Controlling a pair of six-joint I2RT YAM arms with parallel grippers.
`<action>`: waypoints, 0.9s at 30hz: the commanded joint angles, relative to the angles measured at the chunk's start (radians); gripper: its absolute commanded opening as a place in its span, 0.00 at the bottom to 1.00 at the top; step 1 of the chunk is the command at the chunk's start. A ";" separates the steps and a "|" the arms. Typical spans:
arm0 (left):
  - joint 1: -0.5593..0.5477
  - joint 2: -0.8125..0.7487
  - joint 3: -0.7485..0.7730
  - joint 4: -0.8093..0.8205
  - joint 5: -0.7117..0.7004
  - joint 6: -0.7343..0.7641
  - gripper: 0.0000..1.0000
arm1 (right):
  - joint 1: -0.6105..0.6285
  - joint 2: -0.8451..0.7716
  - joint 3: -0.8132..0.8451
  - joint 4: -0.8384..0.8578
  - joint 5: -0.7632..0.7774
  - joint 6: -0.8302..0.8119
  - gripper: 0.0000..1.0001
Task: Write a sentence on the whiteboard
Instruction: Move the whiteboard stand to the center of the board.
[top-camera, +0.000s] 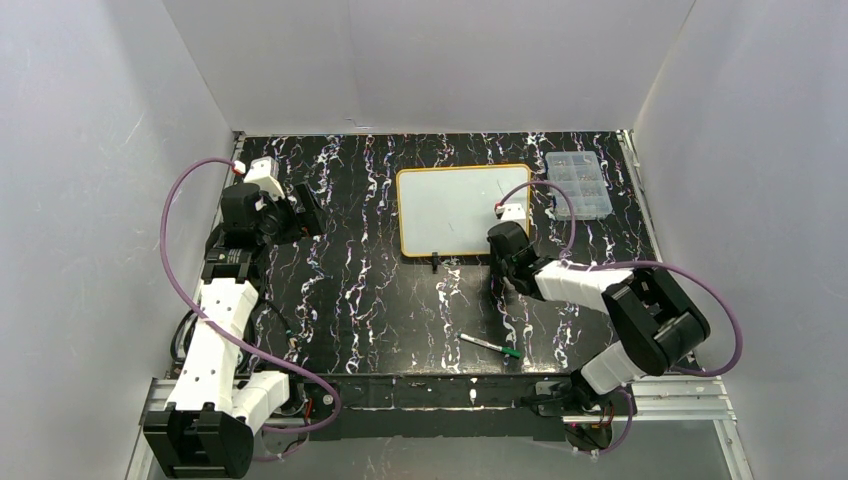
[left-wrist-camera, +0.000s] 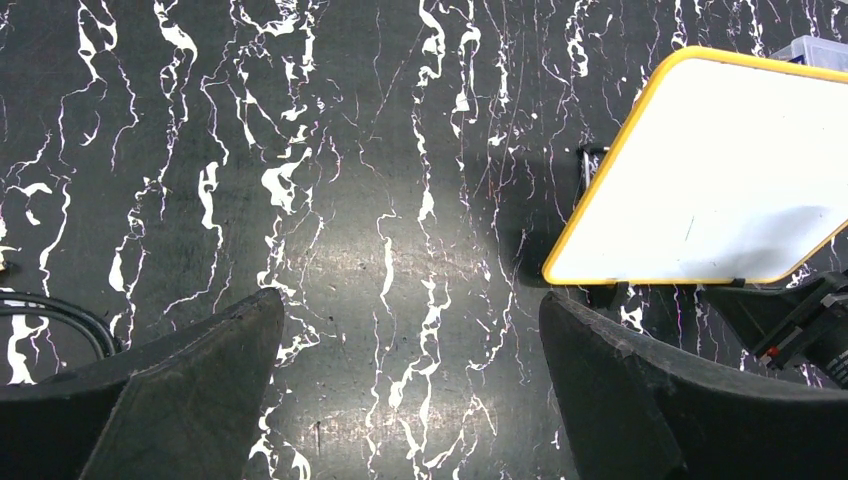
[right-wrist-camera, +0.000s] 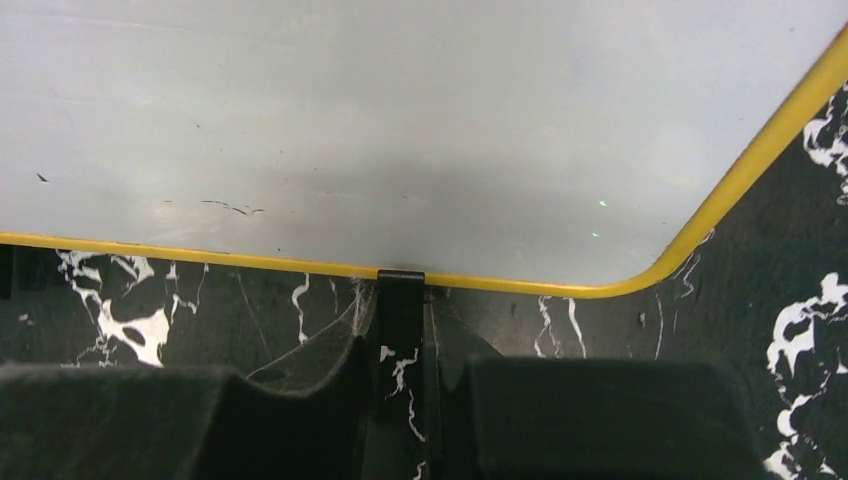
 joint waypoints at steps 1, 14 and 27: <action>0.004 -0.034 -0.002 -0.010 -0.003 0.006 0.98 | 0.044 -0.057 -0.038 0.001 -0.006 0.041 0.01; 0.004 -0.052 -0.016 -0.010 -0.013 0.007 0.98 | 0.229 -0.081 -0.084 -0.011 0.055 0.165 0.01; 0.004 -0.065 -0.030 -0.012 -0.008 0.001 0.98 | 0.307 -0.093 -0.114 -0.061 0.061 0.242 0.05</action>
